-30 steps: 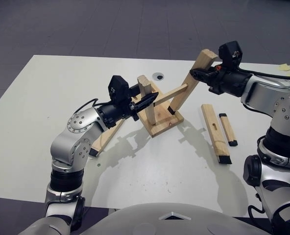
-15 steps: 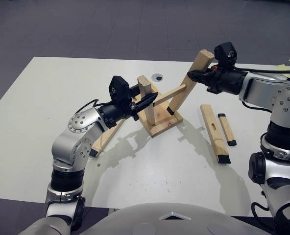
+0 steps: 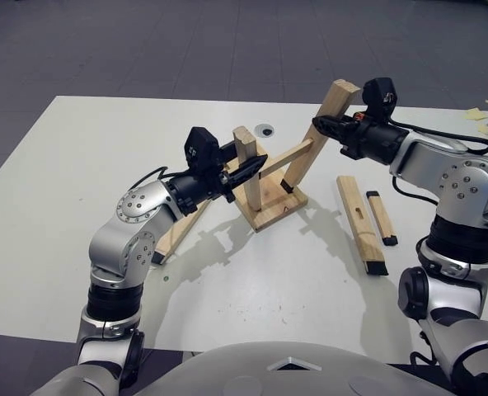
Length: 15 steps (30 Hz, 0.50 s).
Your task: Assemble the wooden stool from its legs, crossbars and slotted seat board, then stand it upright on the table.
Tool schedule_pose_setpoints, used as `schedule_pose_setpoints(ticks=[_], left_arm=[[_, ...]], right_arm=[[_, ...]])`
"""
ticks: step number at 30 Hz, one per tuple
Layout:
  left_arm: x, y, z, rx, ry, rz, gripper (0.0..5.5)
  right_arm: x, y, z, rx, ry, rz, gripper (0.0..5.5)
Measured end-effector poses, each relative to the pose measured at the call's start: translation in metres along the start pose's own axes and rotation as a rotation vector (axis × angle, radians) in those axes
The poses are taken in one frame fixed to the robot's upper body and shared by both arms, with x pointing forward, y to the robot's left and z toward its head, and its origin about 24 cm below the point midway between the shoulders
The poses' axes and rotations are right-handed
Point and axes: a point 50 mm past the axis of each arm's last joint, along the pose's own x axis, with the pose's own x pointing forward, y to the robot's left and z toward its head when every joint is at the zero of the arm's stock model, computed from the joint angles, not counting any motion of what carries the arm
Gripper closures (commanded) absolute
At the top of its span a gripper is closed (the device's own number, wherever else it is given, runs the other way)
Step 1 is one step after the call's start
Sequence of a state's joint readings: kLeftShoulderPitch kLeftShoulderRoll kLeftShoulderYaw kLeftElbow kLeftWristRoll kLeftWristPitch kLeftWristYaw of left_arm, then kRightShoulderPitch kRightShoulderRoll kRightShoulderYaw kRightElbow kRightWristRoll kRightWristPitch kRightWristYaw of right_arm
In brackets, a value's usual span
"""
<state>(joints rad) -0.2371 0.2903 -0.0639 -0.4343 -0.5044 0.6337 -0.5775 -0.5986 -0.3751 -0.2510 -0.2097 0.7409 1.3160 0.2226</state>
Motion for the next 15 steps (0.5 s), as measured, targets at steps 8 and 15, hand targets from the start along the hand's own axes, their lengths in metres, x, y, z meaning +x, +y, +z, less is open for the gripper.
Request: schedule_pose_setpoints(ticks=[8,15], left_arm=[[0.0030,-0.0020,0.0053,0.014,-0.027,-0.025,3.37],[0.0047,-0.0021,0.0091,0.027,-0.040,-0.032,3.37]], right_arm=[[0.0041,-0.0029,-0.0149,0.156,-0.010,0.056,2.42],[0.0033,-0.0010,-0.0088,0.256,-0.086,0.122,1.16]])
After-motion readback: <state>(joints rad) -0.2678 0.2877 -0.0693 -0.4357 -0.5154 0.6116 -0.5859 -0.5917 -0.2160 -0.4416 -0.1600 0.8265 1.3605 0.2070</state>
